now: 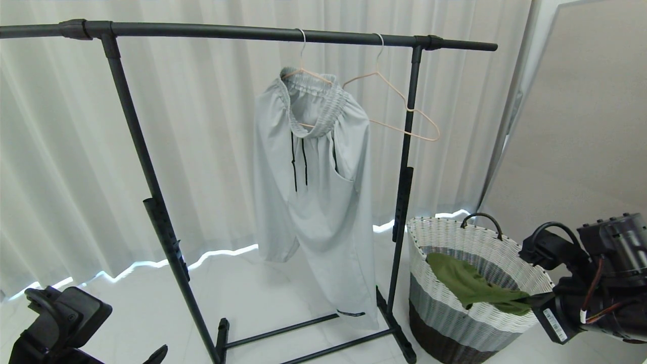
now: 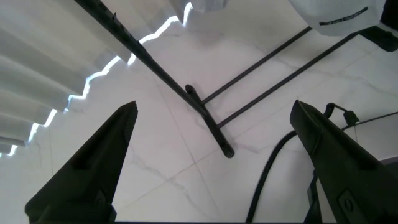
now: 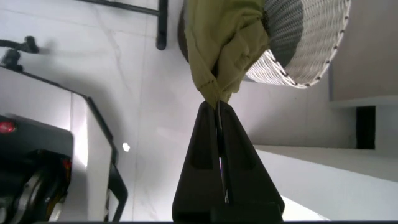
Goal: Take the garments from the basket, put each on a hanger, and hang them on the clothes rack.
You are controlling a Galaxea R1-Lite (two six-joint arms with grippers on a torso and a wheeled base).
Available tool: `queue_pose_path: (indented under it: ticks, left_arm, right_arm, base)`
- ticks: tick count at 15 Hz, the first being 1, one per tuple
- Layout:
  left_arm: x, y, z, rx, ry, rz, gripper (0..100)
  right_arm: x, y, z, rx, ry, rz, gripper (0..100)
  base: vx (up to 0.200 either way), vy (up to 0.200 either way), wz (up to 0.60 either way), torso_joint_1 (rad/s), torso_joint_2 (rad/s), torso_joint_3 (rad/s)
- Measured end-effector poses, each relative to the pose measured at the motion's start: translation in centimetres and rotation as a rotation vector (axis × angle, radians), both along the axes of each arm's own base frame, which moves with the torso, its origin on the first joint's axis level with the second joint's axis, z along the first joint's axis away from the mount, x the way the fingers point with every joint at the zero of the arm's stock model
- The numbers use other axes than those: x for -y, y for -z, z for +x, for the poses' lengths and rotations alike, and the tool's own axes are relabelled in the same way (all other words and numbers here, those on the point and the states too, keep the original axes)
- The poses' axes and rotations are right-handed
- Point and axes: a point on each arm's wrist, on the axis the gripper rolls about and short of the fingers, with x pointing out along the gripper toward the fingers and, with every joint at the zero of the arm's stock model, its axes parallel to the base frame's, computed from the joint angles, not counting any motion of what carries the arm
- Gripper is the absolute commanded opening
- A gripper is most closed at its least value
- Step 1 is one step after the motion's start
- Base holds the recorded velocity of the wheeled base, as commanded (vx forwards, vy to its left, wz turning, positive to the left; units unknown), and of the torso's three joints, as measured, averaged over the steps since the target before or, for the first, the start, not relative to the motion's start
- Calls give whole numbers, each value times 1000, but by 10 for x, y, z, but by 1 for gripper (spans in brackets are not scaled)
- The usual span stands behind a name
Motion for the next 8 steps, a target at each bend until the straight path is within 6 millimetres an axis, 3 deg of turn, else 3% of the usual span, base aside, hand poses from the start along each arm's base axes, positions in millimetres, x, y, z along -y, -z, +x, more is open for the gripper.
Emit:
queue_pose_path:
  ticks: [8]
  left_arm:
    - [0,0,0,-2,0,1,100]
  right_arm:
    - [2,12,-2,-26,11,-58,0]
  base:
    - [0,0,0,0,0,0]
